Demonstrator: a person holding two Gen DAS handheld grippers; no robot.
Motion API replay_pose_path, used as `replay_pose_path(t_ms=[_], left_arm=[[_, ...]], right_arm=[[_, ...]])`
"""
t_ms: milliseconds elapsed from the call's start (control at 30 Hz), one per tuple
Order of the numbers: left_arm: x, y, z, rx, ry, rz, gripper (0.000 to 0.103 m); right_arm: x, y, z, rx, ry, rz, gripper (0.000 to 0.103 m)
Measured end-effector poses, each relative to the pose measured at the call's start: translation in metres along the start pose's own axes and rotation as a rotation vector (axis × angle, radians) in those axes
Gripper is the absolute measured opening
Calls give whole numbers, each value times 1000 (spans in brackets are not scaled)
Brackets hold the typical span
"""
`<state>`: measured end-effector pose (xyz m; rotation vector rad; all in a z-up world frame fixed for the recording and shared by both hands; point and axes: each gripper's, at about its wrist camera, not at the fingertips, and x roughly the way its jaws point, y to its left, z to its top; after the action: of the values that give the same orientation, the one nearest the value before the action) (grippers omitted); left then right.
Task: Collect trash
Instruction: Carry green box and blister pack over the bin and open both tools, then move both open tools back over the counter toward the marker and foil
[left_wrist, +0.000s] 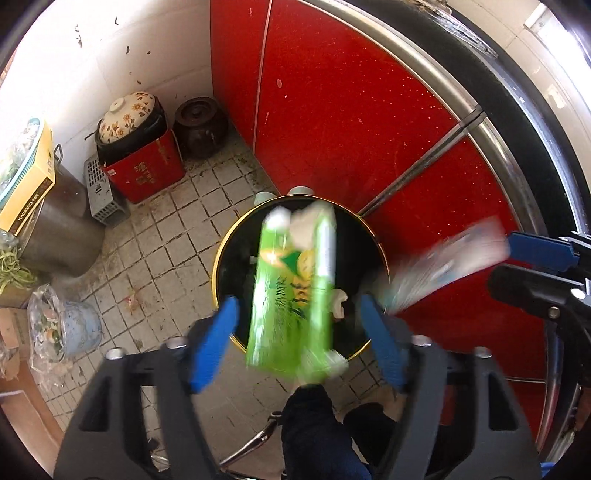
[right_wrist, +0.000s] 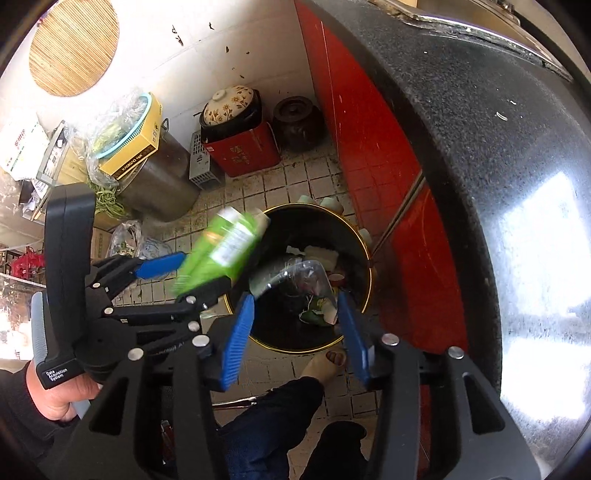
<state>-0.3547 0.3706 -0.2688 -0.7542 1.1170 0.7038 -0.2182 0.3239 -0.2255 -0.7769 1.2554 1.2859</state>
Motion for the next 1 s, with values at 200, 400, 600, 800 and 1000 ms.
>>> replay_pose_path(t_ms=[200,400,600,800,1000], left_arm=[[-13,-11,-7,42,-9,26,90],[-46,-40,-8,152,-63,57,94],[-92,-124,-5,367,-174,6,96],[-121,-271,-10,693,-225,-186,96],[-141,-396,-35,945,-248,-340,96]], right_arm=[[-36,2,-11,-15,-68,27,68],[-104,-21,-33,41,-191,15,76],[-197,-89,-95,188,-365,-122,83],[-269,-169,-191,414,-465,-342,85],[-316,-229,-301,686,-510,-483,85]])
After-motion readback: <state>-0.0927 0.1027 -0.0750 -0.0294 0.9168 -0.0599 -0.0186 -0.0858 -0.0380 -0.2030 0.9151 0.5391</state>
